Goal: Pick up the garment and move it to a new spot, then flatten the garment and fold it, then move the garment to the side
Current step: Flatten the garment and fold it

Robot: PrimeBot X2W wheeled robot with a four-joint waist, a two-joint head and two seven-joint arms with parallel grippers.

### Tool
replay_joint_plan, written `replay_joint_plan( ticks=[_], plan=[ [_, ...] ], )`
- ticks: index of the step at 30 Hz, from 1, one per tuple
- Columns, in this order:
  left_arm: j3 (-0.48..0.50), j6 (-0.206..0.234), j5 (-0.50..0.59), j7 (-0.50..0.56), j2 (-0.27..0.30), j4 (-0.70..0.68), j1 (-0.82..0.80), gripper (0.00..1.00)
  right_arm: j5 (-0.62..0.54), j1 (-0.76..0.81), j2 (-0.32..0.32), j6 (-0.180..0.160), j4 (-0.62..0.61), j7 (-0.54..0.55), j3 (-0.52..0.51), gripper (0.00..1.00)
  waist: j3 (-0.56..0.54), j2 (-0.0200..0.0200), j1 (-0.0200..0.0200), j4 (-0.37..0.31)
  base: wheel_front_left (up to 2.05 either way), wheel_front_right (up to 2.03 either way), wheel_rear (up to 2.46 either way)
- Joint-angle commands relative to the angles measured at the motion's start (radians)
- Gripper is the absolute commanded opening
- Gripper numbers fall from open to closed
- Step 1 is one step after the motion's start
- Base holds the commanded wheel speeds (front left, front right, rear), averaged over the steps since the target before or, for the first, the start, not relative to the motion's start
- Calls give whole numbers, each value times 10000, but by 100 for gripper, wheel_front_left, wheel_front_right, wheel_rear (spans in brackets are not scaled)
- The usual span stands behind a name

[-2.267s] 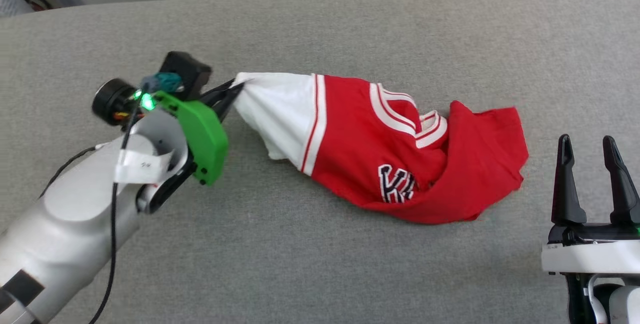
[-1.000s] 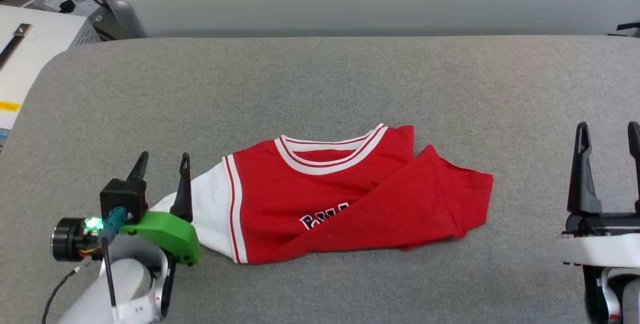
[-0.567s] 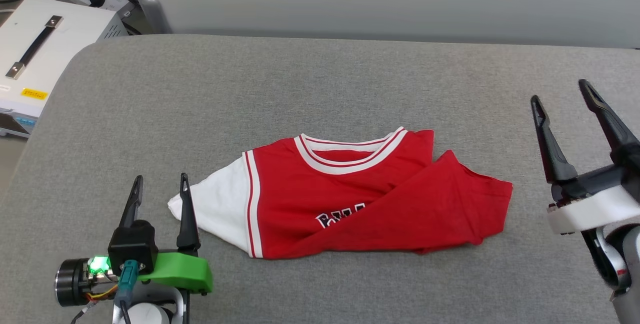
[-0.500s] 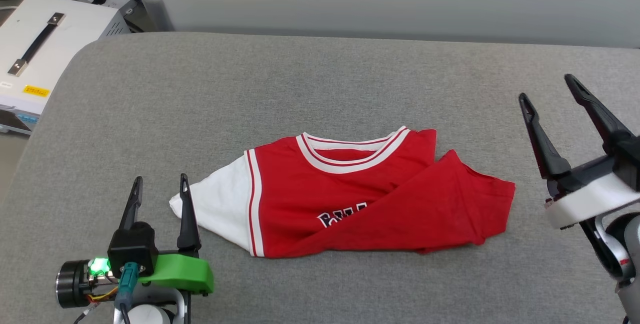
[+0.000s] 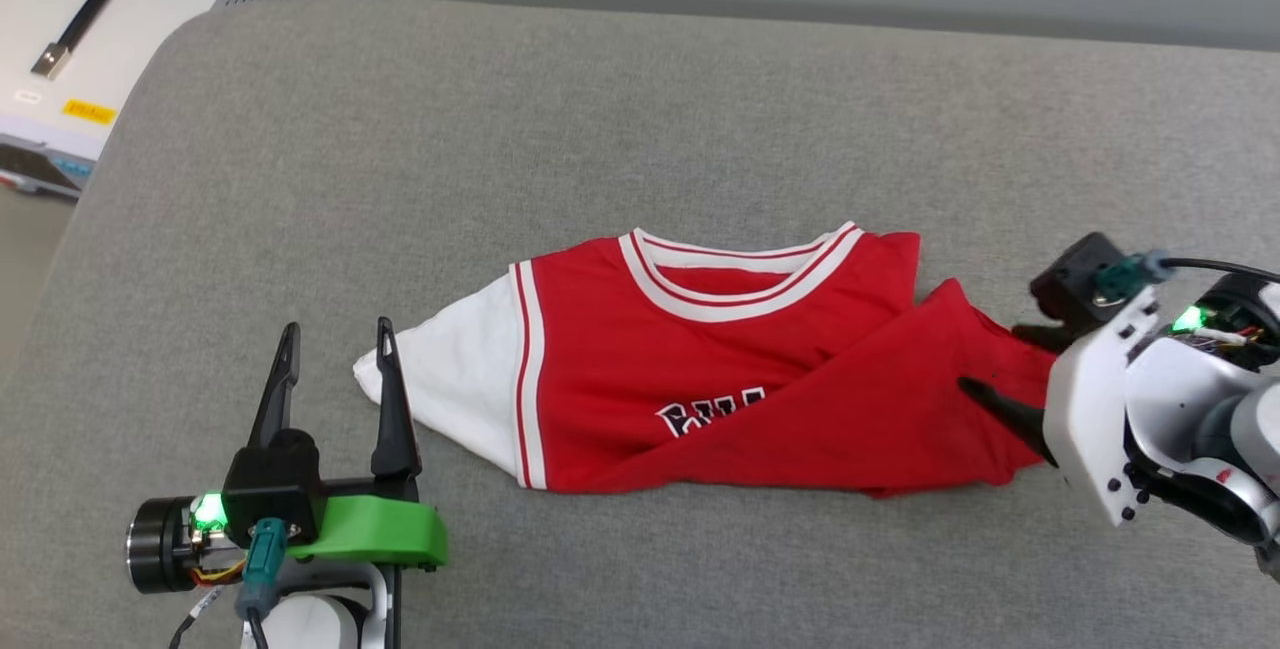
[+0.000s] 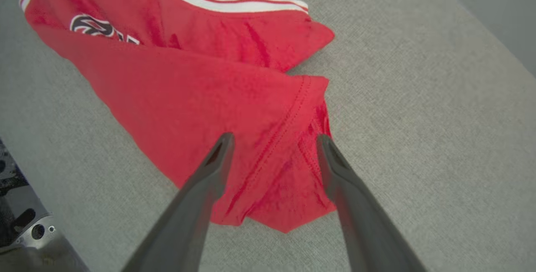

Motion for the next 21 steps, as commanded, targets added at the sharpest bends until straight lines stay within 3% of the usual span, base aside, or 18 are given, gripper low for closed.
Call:
replay_joint_plan(
  ticks=[1, 11, 17, 18, 19, 21],
  plan=[
    [88, -133, 155, -56, -144, -28, -147, 100, 200, -388, -35, -7, 170, 413, 356, 100, 377, 0, 0, 229, 0, 0, 0],
    [531, -704, 495, -57, -681, 111, -588, 100, 567, -1418, 402, -7, 2209, 1202, 3035, 100, 1115, 0, 0, 572, 0, 0, 0],
    [729, -856, 643, -57, -857, 190, -606, 100, 1016, -1402, 706, -7, 3193, 501, 4177, 100, 1117, 0, 0, 548, 0, 0, 0],
    [773, -873, 668, -57, -876, 202, -574, 100, 1021, -1496, 752, -7, 3253, 173, 4251, 11, 1071, 0, 0, 489, 0, 0, 0],
    [802, -893, 692, -57, -887, 217, -544, 100, 984, -1596, 768, -7, 3286, -84, 4315, 0, 1023, 0, 0, 436, 0, 0, 0],
    [829, -935, 758, -57, -912, 256, -491, 100, 811, -1884, 740, -7, 3334, -747, 4351, 0, 890, 0, 0, 327, 0, 0, 0]
  ],
)
